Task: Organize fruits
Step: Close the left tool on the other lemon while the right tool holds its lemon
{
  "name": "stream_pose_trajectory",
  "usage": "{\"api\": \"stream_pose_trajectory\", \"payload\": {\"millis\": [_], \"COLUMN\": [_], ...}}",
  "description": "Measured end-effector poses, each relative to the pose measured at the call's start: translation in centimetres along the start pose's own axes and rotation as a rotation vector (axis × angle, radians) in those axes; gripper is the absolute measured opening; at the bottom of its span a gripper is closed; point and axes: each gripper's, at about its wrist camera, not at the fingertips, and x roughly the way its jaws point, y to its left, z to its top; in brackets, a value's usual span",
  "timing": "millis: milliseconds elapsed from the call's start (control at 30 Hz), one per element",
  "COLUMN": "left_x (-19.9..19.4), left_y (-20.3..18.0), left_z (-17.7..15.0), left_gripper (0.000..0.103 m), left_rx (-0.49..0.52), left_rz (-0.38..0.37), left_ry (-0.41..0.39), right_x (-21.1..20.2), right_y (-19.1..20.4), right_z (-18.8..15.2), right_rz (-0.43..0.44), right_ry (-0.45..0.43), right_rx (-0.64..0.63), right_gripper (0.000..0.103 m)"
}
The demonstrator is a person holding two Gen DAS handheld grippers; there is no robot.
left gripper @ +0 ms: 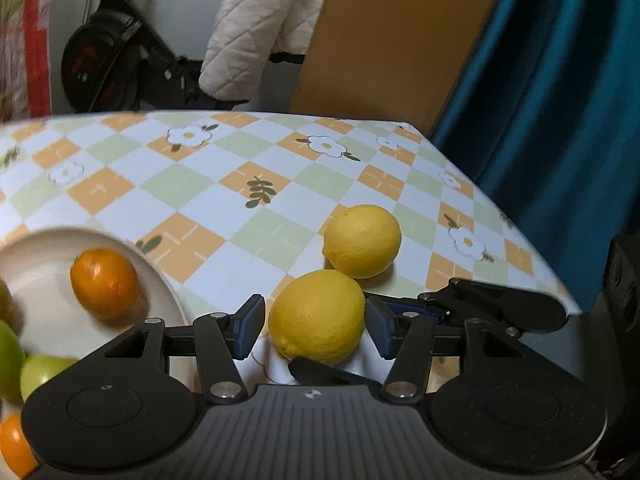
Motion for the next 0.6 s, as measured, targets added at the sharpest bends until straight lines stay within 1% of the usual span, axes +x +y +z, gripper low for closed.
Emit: {"api": "stream_pose_trajectory", "payload": {"millis": [133,200,267,333,400,600], "left_x": [-0.2,-0.3,-0.5,-0.7,-0.7,-0.3], "left_y": [1.5,2.0,2.3,2.6,2.6,2.5], "left_z": [-0.3,-0.3,-0.4,-0.4,-0.4,-0.3], "left_gripper": [0.056,0.056,0.053,0.052,0.052,0.052], "left_rx": [-0.124,-0.156,-0.188,-0.217,-0.234,-0.235], "left_rz": [-0.042,-0.050,-0.061,-0.068,-0.073,-0.080], "left_ry": [-0.001,-0.001,-0.006,-0.011,-0.015,-0.003], "right_x": [-0.3,-0.4,-0.6,-0.8,-1.0,-0.9], "right_y": [0.3,0.4,0.3,0.3,0.0,0.1], "right_z": [0.0,0.1,0.0,0.0,-0.1,-0.1], "right_rz": [-0.017,-0.025,-0.028,-0.031,-0.028,-0.023], "right_ry": [-0.011,-0.012,-0.010,-0.010,-0.010,0.000], "right_rx": [-0.015,-0.025,-0.034,-0.035,-0.034,-0.039], "right_gripper": [0.056,0.057,0.058,0.059,0.059,0.060]}}
